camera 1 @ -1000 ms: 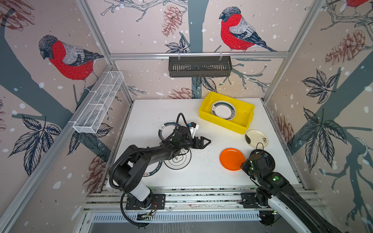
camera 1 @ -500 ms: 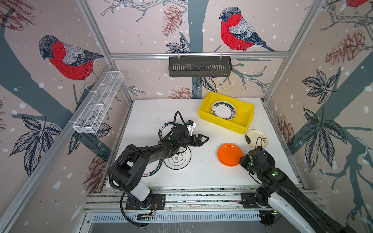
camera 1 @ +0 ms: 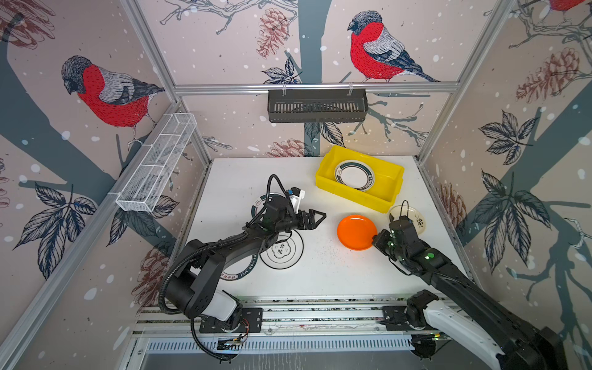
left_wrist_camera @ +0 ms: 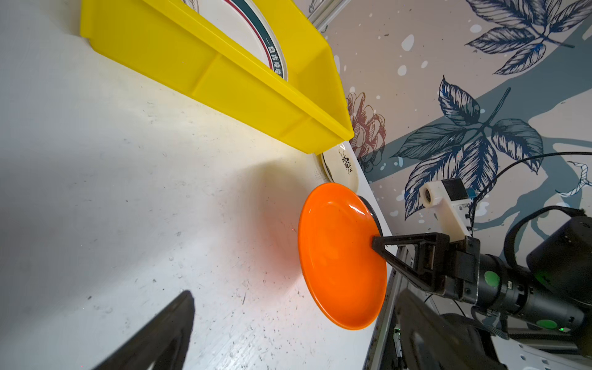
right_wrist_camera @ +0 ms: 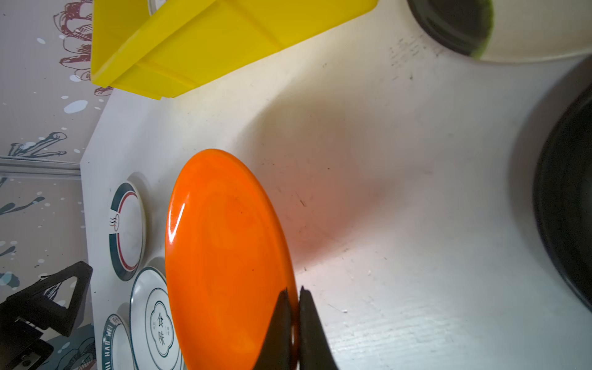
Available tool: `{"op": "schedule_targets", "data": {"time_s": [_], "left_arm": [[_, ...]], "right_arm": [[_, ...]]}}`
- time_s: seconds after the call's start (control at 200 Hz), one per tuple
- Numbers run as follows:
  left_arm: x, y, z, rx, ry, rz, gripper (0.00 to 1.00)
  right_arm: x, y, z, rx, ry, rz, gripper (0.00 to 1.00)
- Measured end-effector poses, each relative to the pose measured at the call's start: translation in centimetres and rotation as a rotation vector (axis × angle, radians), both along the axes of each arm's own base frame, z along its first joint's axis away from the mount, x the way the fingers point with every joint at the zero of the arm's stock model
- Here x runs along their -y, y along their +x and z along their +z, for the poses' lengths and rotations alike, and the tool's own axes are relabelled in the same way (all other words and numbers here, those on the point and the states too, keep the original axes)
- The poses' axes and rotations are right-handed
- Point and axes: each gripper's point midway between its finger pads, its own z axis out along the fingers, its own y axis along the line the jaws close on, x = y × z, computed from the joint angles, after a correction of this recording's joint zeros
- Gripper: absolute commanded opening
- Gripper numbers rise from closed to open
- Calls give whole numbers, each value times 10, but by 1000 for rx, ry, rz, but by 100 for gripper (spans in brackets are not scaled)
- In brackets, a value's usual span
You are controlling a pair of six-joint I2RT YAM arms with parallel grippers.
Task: Place the plates into the plastic bin on the countertop
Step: 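Lift the orange plate with the right gripper and carry it to the bin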
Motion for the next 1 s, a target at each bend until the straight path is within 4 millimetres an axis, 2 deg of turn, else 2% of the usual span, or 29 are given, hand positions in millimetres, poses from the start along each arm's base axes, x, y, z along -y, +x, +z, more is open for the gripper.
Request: {"op": "schedule_targets", "data": {"time_s": [0.3, 0.53, 0.721, 0.866, 1.001], "left_arm": [[-16, -1, 15, 52, 26, 51, 97], [-35, 2, 26, 115, 93, 128, 97], [-50, 3, 33, 160, 145, 184, 97], [-64, 5, 37, 198, 192, 229, 97], [-76, 8, 37, 220, 225, 279, 97]], "right_arm": [[-12, 21, 28, 51, 1, 26, 0], [-31, 42, 66, 122, 13, 67, 0], [-40, 62, 78, 138, -21, 90, 0], [-48, 79, 90, 161, -45, 113, 0], [-51, 108, 97, 170, -86, 122, 0]]}}
